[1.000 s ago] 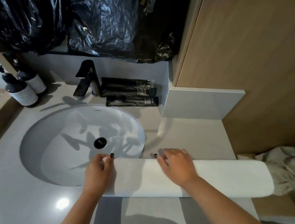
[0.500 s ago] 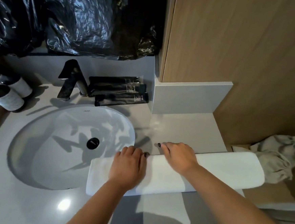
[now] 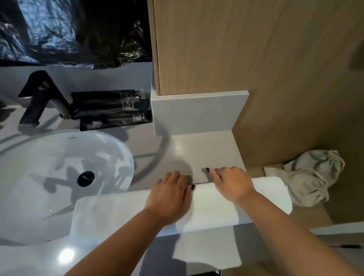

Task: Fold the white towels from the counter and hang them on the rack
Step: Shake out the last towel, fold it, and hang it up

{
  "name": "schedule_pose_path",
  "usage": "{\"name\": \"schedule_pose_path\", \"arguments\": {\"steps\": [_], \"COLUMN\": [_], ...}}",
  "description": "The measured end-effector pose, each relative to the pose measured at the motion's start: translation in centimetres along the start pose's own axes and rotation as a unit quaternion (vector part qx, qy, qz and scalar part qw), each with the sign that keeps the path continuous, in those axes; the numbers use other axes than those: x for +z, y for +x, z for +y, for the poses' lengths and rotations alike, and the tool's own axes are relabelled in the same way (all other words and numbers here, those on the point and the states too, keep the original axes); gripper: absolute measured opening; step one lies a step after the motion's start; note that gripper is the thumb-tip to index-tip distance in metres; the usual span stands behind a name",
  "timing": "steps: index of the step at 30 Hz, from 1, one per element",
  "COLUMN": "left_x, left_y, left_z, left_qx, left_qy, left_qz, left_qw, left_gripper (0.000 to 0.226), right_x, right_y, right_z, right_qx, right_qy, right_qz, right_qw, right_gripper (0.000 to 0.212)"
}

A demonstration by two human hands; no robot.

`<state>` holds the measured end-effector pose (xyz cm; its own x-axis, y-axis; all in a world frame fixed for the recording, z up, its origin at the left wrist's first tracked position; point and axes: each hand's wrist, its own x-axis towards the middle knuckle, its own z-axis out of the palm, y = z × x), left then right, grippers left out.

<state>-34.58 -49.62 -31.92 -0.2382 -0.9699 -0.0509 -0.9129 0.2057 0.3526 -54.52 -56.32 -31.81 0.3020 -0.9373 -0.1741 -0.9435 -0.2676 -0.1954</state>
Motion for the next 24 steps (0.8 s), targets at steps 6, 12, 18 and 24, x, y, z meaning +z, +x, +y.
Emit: {"name": "schedule_pose_path", "arguments": {"steps": [6,12,18,24], "left_x": [0.9,1.3,1.1,1.5], "left_y": [0.2,1.4,2.1,-3.4], "left_z": [-0.3,-0.4,0.5,-0.7], "left_qx": [-0.015,0.015,0.045,0.049], "left_qy": [-0.036,-0.009,0.038,0.076], "left_qz": [0.015,0.032,0.095,0.006], "left_qw": [0.999,0.999,0.994,0.996], "left_gripper": [0.054,0.051,0.035,0.057], "right_x": [-2.8,-2.9,2.6,3.3], "right_y": [-0.8,-3.8,-5.7,-6.2], "right_z": [4.9,10.0,-0.1,0.1], "right_qx": [0.069,0.132,-0.064,-0.072], "right_qy": [0.053,-0.047,0.062,-0.016], "right_qz": [-0.006,0.144,0.156,0.057], "right_qw": [0.996,0.980,0.984,0.996], "right_gripper": [0.055,0.041,0.040,0.066]}}
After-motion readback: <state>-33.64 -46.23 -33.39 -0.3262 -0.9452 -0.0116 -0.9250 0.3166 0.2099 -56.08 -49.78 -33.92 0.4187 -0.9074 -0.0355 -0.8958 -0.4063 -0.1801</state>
